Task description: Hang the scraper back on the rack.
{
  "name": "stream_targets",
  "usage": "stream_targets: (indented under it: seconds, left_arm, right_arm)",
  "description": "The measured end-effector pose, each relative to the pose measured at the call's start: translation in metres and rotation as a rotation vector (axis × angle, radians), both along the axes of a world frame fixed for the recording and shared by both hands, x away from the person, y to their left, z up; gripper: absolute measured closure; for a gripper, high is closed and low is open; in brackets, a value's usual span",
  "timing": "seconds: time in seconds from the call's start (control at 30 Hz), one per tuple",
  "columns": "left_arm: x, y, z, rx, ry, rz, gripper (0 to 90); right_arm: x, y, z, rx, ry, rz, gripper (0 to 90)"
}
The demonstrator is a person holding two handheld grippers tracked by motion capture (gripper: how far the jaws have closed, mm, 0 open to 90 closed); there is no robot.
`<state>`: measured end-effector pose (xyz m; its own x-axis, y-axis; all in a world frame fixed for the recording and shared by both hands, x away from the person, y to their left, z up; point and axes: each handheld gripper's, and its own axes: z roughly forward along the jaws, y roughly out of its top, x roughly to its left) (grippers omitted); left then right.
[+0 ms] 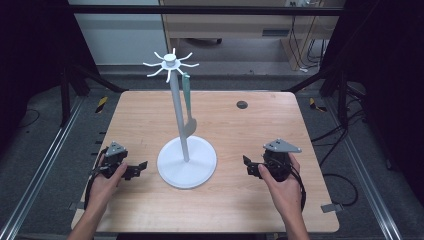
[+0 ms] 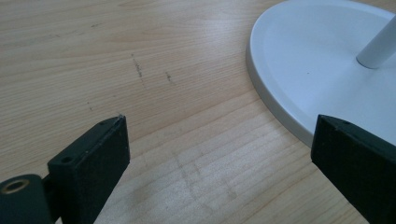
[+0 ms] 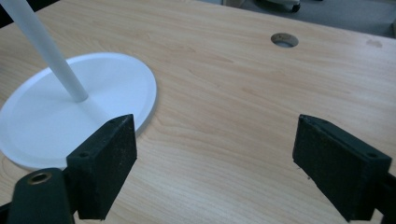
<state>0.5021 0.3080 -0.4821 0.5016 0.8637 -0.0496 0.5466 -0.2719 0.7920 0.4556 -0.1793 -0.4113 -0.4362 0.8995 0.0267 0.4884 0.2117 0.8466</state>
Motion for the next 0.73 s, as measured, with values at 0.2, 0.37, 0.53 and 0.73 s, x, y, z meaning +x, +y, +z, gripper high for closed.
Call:
stream_targets:
  seconds: [0.2, 0.37, 0.53, 0.73]
  left_arm:
    - [-0.001, -0.001, 0.000, 0.003, -0.005, -0.001, 3.9]
    - [0.000, 0.002, 0.002, -0.010, -0.018, 0.024, 3.3]
    - [0.000, 0.003, 0.003, -0.020, -0.020, 0.026, 3.2]
    - [0.001, 0.002, 0.003, -0.017, -0.020, 0.019, 3.2]
  right_arm:
    - [0.007, 0.000, -0.023, -0.006, 0.023, -0.034, 12.9]
    - [0.016, 0.000, -0.045, -0.026, 0.034, -0.080, 12.6]
    - [0.016, -0.002, -0.064, -0.031, 0.080, -0.095, 12.8]
    - [0.011, -0.003, -0.066, -0.015, 0.095, -0.099, 13.0]
